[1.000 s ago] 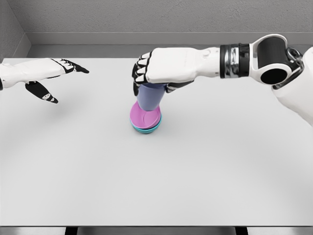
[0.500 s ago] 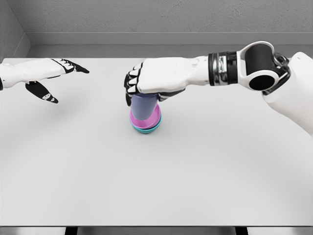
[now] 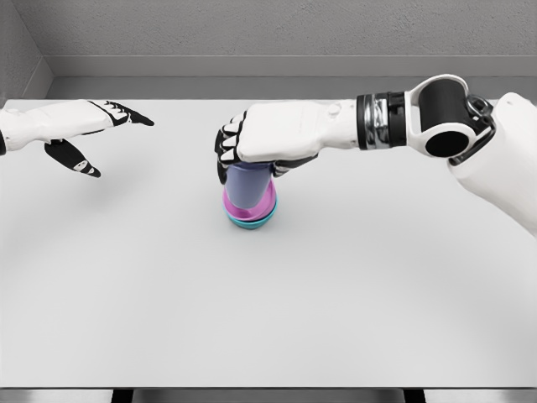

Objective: Stacking bowl and cup with both arms

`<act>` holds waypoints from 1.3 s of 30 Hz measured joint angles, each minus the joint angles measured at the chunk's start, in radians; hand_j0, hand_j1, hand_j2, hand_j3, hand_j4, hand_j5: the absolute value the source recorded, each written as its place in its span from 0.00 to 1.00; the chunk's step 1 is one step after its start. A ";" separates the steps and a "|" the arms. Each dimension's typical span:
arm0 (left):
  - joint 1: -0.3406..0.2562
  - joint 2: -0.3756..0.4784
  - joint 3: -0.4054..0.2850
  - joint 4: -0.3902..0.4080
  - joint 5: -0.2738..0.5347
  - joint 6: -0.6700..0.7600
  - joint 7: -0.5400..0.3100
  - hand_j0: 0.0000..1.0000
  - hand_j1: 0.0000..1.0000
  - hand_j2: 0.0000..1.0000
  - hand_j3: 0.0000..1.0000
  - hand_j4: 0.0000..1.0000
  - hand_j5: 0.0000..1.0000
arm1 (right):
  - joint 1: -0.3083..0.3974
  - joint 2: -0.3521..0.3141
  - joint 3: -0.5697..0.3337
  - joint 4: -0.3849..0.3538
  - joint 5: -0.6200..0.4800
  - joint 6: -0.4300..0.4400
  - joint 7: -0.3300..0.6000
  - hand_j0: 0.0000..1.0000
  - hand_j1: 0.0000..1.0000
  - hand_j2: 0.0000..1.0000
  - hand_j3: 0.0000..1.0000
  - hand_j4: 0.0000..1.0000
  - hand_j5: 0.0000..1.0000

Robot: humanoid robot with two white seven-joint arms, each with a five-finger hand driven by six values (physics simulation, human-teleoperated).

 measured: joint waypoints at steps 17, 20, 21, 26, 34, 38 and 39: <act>0.000 0.000 -0.001 0.000 -0.002 0.000 0.000 1.00 1.00 1.00 1.00 1.00 1.00 | 0.003 0.000 0.001 0.024 0.001 -0.003 0.000 0.61 0.61 0.61 0.61 0.61 0.61; 0.000 0.000 -0.001 0.000 -0.002 0.000 0.000 1.00 1.00 1.00 1.00 1.00 1.00 | 0.005 0.000 0.009 0.031 0.001 -0.004 0.000 0.61 0.61 0.61 0.61 0.61 0.61; 0.000 0.000 -0.001 0.000 -0.002 0.000 0.000 1.00 1.00 1.00 1.00 1.00 1.00 | 0.006 0.001 0.013 0.033 0.001 -0.005 0.000 0.61 0.61 0.61 0.61 0.61 0.61; 0.000 0.000 -0.001 -0.001 -0.002 0.000 0.000 1.00 1.00 1.00 1.00 1.00 1.00 | 0.006 0.001 0.029 0.044 0.002 -0.006 0.000 0.61 0.61 0.61 0.61 0.61 0.61; 0.000 0.002 -0.002 -0.001 -0.002 0.000 0.000 1.00 1.00 1.00 1.00 1.00 1.00 | 0.005 0.002 0.045 0.061 0.001 -0.008 0.000 0.62 0.62 0.62 0.62 0.62 0.62; 0.000 0.004 -0.002 -0.001 -0.001 0.000 0.000 1.00 1.00 1.00 1.00 1.00 1.00 | 0.005 0.002 0.045 0.063 0.002 -0.008 0.000 0.62 0.62 0.62 0.62 0.62 0.62; 0.000 0.004 -0.002 -0.001 -0.001 0.000 0.000 1.00 1.00 1.00 1.00 1.00 1.00 | 0.003 0.003 0.044 0.064 0.002 -0.008 0.000 0.62 0.62 0.62 0.62 0.62 0.62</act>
